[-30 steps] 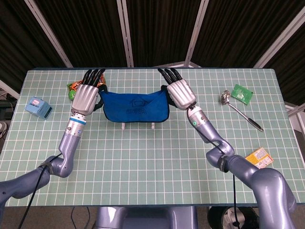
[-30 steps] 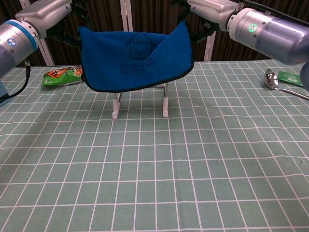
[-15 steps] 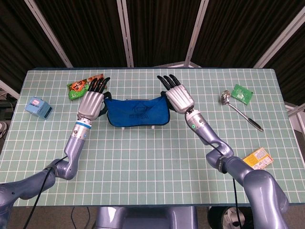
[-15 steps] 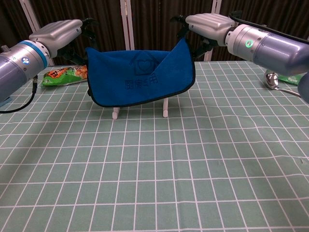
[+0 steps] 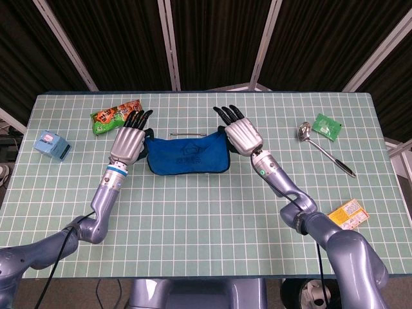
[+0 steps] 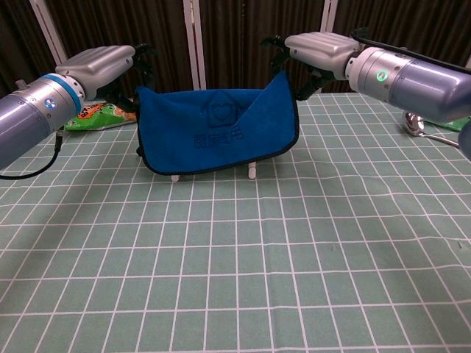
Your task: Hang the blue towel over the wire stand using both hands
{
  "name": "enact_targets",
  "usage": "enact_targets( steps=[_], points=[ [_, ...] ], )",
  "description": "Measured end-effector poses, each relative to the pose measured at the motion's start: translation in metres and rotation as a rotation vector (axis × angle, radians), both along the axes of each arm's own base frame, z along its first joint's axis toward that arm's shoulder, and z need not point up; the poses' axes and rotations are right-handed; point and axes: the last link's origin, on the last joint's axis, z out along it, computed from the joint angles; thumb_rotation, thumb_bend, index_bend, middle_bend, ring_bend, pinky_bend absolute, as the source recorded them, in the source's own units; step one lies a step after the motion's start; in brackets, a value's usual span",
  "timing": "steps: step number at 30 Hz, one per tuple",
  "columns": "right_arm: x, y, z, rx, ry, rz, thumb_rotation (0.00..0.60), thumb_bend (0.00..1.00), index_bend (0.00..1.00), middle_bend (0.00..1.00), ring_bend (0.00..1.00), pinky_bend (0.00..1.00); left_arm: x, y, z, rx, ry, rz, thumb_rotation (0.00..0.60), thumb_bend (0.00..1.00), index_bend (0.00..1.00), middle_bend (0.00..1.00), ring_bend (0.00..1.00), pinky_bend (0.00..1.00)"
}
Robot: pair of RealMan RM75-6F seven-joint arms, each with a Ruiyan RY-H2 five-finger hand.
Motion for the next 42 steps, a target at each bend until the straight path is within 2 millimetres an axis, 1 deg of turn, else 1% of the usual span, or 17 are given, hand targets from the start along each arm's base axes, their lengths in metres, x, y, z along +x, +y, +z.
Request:
enact_targets(
  steps=[1, 2, 4, 5, 7, 9, 11, 13, 14, 17, 26, 30, 33, 36, 37, 39, 42],
  points=[
    [0.0, 0.0, 0.0, 0.003, -0.001, 0.0, 0.6, 0.38, 0.08, 0.0, 0.0, 0.0, -0.001, 0.0, -0.001, -0.004, 0.002, 0.004, 0.6, 0.57, 0.08, 0.0, 0.0, 0.0],
    [-0.001, 0.0, 0.0, 0.006, -0.004, -0.001, 0.6, 0.3, 0.03, 0.0, 0.0, 0.0, -0.001, 0.0, -0.001, -0.006, 0.004, 0.006, 0.6, 0.57, 0.01, 0.0, 0.0, 0.0],
    [-0.001, 0.0, 0.001, 0.016, -0.016, -0.003, 0.6, 0.2, 0.0, 0.0, 0.0, 0.0, -0.002, 0.001, -0.001, -0.01, 0.002, 0.015, 0.6, 0.57, 0.0, 0.0, 0.0, 0.0],
    [-0.001, 0.001, 0.001, 0.021, -0.022, -0.003, 0.6, 0.17, 0.0, 0.0, 0.0, 0.0, -0.003, 0.001, 0.0, -0.012, 0.002, 0.02, 0.6, 0.56, 0.0, 0.0, 0.0, 0.0],
    [-0.001, 0.001, 0.002, 0.025, -0.033, 0.0, 0.6, 0.15, 0.0, 0.0, 0.0, 0.0, -0.004, 0.001, 0.001, -0.012, 0.004, 0.033, 0.6, 0.56, 0.0, 0.0, 0.0, 0.0],
    [0.0, 0.002, 0.004, 0.024, -0.039, 0.004, 0.6, 0.15, 0.0, 0.0, 0.0, 0.0, -0.006, 0.002, 0.003, -0.011, 0.003, 0.043, 0.6, 0.54, 0.0, 0.0, 0.0, 0.0],
    [-0.001, 0.002, 0.005, 0.021, -0.042, 0.006, 0.6, 0.14, 0.0, 0.0, 0.0, 0.0, -0.007, 0.001, 0.005, -0.012, -0.002, 0.054, 0.6, 0.44, 0.0, 0.0, 0.0, 0.0],
    [-0.001, 0.003, 0.007, 0.018, -0.044, 0.008, 0.6, 0.1, 0.0, 0.0, 0.0, 0.0, -0.01, 0.001, 0.009, -0.01, 0.001, 0.064, 0.6, 0.3, 0.0, 0.0, 0.0, 0.0],
    [-0.002, 0.003, 0.008, 0.017, -0.044, 0.008, 0.6, 0.06, 0.0, 0.0, 0.0, 0.0, -0.011, 0.001, 0.011, -0.009, 0.004, 0.068, 0.6, 0.25, 0.0, 0.0, 0.0, 0.0],
    [-0.004, 0.004, 0.01, 0.014, -0.041, 0.007, 0.6, 0.0, 0.0, 0.0, 0.0, 0.0, -0.018, 0.0, 0.017, -0.009, 0.018, 0.088, 0.6, 0.2, 0.0, 0.0, 0.0, 0.0],
    [-0.015, 0.016, 0.019, 0.006, -0.044, 0.005, 0.6, 0.0, 0.0, 0.0, 0.0, 0.0, -0.044, -0.01, 0.037, -0.012, 0.047, 0.157, 0.6, 0.15, 0.0, 0.0, 0.0, 0.0],
    [-0.023, 0.026, 0.031, -0.009, -0.059, 0.017, 0.6, 0.0, 0.0, 0.0, 0.0, 0.0, -0.053, -0.018, 0.052, 0.004, 0.032, 0.164, 0.6, 0.12, 0.0, 0.0, 0.0, 0.0],
    [-0.032, 0.037, 0.045, -0.026, -0.076, 0.027, 0.6, 0.0, 0.0, 0.0, 0.0, 0.0, -0.06, -0.029, 0.066, 0.023, 0.017, 0.159, 0.6, 0.11, 0.0, 0.0, 0.0, 0.0],
    [-0.044, 0.051, 0.06, -0.048, -0.092, 0.028, 0.6, 0.0, 0.0, 0.0, 0.0, 0.0, -0.066, -0.043, 0.081, 0.036, 0.009, 0.152, 0.6, 0.11, 0.0, 0.0, 0.0, 0.0],
    [-0.05, 0.057, 0.066, -0.056, -0.099, 0.023, 0.6, 0.0, 0.0, 0.0, 0.0, 0.0, -0.069, -0.052, 0.089, 0.042, 0.009, 0.149, 0.6, 0.11, 0.0, 0.0, 0.0, 0.0],
    [-0.059, 0.068, 0.074, -0.067, -0.112, 0.009, 0.6, 0.0, 0.0, 0.0, 0.0, 0.0, -0.072, -0.063, 0.097, 0.049, 0.009, 0.147, 0.6, 0.11, 0.0, 0.0, 0.0, 0.0],
    [-0.075, 0.089, 0.087, -0.099, -0.13, -0.019, 0.6, 0.0, 0.0, 0.0, 0.0, 0.0, -0.08, -0.09, 0.112, 0.065, 0.003, 0.148, 0.6, 0.11, 0.0, 0.0, 0.0, 0.0]
  ],
)
